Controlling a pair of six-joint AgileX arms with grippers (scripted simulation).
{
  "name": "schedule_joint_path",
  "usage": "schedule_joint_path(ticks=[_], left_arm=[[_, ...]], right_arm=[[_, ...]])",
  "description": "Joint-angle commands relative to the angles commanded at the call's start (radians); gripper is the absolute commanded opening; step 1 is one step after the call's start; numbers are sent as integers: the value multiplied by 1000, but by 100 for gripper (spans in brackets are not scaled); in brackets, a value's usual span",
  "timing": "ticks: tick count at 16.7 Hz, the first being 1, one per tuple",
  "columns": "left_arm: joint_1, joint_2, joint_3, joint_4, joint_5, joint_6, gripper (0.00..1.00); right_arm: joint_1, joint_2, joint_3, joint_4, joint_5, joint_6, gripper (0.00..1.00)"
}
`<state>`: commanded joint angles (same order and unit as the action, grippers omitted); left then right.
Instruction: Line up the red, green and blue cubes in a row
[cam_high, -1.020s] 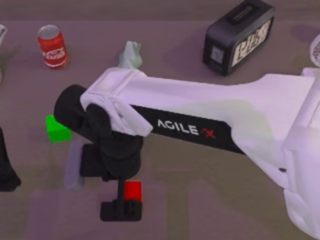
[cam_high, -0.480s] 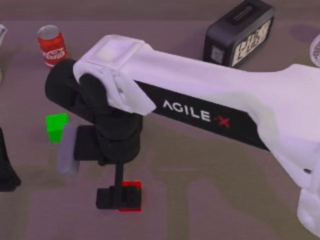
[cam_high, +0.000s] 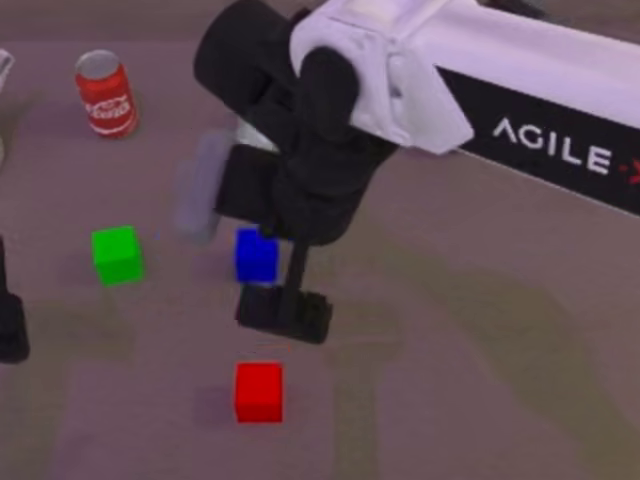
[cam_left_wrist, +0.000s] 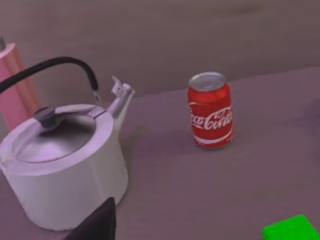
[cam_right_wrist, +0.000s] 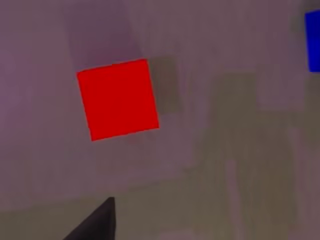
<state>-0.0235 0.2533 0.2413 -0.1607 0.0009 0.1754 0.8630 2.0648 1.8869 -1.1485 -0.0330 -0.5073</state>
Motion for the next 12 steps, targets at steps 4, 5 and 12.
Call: schedule_joint_path(ticks=[4,5,12], left_arm=[[-27,345,271,-188,2,196,100],[-35,448,345,-241,3,250,100],[-83,1181,855,-617,2,630,100]], right_arm=[[-165,-374,-308,215,-19,93,100],[-213,-487,-401,276,-23,121,100],[-546,-1298,-1139,697,-27,322,100]])
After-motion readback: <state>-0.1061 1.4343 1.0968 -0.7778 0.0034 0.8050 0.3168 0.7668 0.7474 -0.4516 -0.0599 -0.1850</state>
